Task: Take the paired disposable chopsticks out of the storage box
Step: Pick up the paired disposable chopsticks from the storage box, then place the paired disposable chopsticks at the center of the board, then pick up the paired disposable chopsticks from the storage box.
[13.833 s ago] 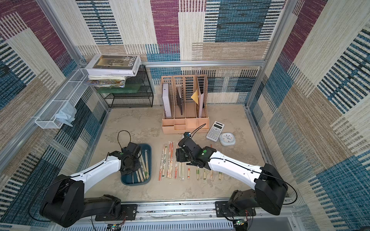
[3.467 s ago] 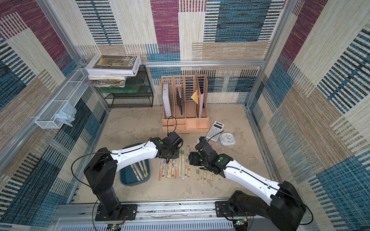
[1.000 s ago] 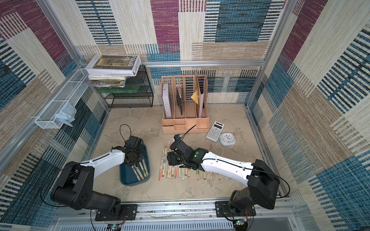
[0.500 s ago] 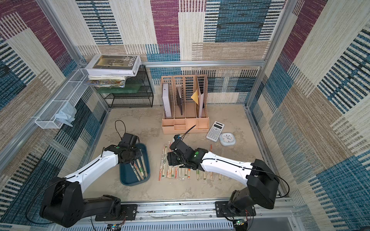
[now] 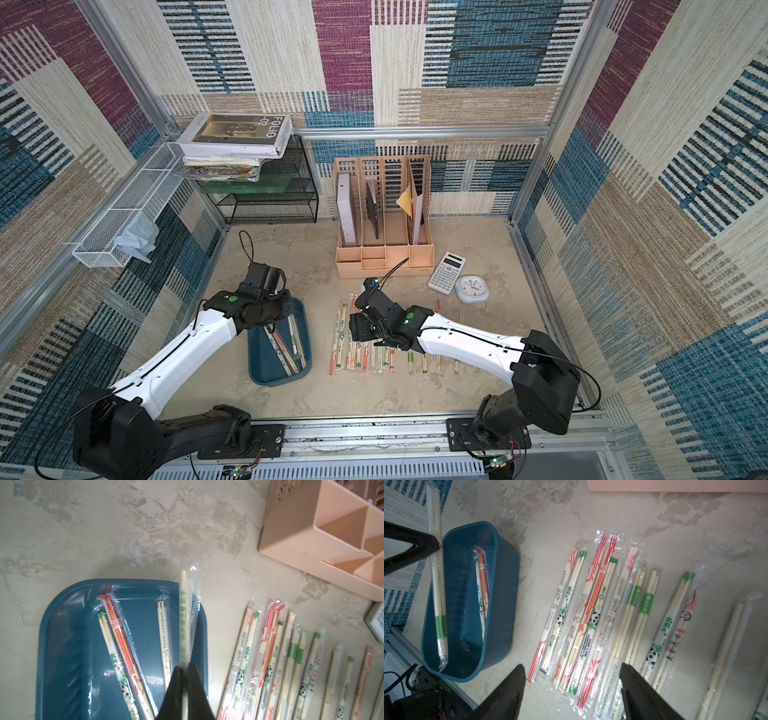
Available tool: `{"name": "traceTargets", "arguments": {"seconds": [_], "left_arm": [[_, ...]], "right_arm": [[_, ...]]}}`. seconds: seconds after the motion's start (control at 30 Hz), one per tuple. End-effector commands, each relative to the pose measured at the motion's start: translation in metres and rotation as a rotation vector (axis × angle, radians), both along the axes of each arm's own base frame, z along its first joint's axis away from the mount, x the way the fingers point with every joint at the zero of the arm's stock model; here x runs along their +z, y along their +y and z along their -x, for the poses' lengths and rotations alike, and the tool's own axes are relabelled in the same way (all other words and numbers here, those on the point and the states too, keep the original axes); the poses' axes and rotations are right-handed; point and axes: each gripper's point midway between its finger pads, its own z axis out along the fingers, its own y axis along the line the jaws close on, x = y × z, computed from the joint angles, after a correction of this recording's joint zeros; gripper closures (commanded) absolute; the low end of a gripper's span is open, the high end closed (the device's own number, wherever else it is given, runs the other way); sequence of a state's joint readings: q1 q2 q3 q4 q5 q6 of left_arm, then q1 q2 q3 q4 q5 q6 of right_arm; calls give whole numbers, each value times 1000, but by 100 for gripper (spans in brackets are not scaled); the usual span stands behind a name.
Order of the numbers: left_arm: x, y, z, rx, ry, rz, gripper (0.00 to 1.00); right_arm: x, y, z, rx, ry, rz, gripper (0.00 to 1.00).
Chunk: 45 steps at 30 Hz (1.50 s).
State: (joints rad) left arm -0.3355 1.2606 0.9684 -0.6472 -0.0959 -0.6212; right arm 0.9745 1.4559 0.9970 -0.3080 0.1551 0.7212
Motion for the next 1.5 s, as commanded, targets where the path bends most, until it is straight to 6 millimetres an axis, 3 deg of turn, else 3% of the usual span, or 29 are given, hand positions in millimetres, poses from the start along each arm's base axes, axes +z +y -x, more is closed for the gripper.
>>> {"name": "traceTargets", "arguments": {"seconds": [0.0,0.23,0.5,0.77,0.87,1.0,1.13,1.2,1.37,1.47], "left_arm": [[0,-21,2,-89,19,-1,99],[-16,-64,0,-204,55,-84,99],[-49,-80,2,-240,129,-120,96],[-75,-84,6,-258,186,-152,68],[-72,-90,4,-279,181,-138,62],[-51,-92,2,-267,127,-104,57],[-25,-76,3,-216,59,-131,51],[-16,-60,6,-167,32,-165,43],[-12,-15,20,-7,15,-191,39],[-21,13,32,99,36,-165,40]], "right_arm": [[2,-5,-2,-3,-10,4,25],[2,-15,-5,-25,-7,0,25],[-2,-20,-3,-32,0,3,25],[-2,-21,-2,-32,2,5,25],[0,-21,-2,-34,0,4,25],[0,-22,-2,-34,0,3,25],[1,-21,-1,-31,-1,2,25],[2,-21,-1,-30,-2,0,25],[4,-19,-1,-28,-6,-5,25],[7,-17,1,-22,-11,-11,25]]}}
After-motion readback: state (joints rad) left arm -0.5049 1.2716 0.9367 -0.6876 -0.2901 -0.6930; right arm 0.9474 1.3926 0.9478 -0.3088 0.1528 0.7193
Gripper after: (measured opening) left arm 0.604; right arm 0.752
